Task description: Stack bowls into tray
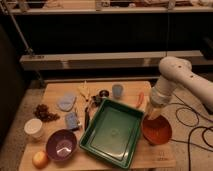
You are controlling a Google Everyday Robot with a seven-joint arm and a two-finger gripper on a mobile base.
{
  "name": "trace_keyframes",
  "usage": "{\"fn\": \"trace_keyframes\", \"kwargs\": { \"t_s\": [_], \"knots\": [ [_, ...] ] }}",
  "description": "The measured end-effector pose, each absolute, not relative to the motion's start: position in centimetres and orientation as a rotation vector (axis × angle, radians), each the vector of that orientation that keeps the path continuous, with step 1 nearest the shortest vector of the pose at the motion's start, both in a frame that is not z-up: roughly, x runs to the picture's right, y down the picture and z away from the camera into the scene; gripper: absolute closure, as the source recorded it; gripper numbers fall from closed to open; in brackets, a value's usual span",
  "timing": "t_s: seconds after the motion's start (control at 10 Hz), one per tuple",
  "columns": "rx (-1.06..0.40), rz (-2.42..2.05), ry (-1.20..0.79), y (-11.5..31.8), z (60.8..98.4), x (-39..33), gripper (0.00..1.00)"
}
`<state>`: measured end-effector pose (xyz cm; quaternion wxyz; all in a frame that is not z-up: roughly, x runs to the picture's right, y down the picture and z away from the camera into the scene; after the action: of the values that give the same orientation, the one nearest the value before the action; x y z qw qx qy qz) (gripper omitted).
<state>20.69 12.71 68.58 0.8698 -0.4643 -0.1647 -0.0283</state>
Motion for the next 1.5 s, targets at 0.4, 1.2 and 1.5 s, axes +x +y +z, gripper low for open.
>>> {"fn": "trace_keyframes", "kwargs": {
  "t_s": [0.4, 1.2, 1.5],
  "knots": [
    [-0.961, -0.119, -0.381, 12.2, 68.1, 17.5, 1.00],
    [-0.947, -0.136, -0.395, 11.8, 68.0, 17.4, 1.00],
    [-0.910, -0.215, -0.435, 9.2, 67.0, 14.1, 1.00]
  ]
}}
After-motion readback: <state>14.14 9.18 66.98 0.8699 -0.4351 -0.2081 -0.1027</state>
